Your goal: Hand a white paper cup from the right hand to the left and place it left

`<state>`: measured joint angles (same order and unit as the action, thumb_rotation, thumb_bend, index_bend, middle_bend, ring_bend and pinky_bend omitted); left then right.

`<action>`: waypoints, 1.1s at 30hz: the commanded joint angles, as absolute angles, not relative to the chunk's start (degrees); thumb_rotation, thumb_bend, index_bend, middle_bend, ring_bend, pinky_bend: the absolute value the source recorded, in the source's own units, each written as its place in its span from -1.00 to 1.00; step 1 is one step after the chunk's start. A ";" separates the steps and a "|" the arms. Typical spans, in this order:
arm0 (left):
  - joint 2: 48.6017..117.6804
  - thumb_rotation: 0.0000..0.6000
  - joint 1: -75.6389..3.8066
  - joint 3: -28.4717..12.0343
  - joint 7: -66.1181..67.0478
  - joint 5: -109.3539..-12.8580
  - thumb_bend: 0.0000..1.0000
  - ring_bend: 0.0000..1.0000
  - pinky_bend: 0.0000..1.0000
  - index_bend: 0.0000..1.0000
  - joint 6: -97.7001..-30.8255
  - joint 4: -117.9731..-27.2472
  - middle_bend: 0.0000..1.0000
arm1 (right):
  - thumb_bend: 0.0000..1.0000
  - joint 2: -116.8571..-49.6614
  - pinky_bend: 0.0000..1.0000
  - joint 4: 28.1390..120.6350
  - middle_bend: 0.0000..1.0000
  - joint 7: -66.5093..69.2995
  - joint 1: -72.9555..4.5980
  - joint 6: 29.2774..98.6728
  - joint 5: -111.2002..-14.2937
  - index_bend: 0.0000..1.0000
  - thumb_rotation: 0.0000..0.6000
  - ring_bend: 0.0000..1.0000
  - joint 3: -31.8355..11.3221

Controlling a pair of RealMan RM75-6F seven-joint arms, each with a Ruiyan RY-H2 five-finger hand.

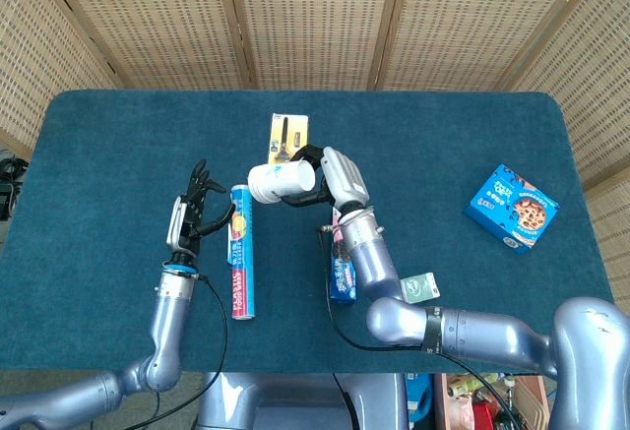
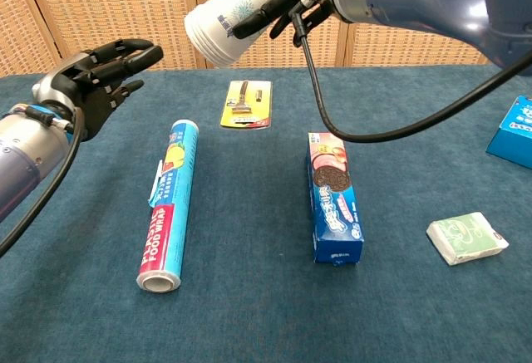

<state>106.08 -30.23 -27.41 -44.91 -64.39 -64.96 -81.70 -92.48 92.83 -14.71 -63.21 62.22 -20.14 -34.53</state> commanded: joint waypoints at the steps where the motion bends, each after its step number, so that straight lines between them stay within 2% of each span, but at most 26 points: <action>1: 106.37 1.00 -31.56 -28.45 -44.78 -63.89 -0.47 -1.00 -1.00 0.02 -63.48 -81.52 -1.00 | -0.42 -92.35 0.41 92.80 0.26 -14.59 -63.03 62.28 -20.10 0.51 1.00 -0.04 -34.46; 22: 109.44 1.00 -35.31 -29.67 -44.33 -63.37 -0.38 -1.00 -1.00 0.04 -61.05 -79.62 -1.00 | -0.42 -91.53 0.41 93.36 0.26 -14.42 -62.37 62.22 -20.16 0.51 1.00 -0.03 -33.72; 33: 108.11 1.00 -36.26 -29.00 -46.41 -64.93 -0.24 -1.00 -1.00 0.04 -58.07 -78.32 -1.00 | -0.42 -91.31 0.41 93.39 0.26 -14.33 -62.13 62.14 -20.17 0.51 1.00 -0.03 -33.48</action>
<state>108.22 -36.16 -29.08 -46.33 -64.81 -58.22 -78.47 -91.31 93.41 -14.32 -62.13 62.15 -20.16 -33.51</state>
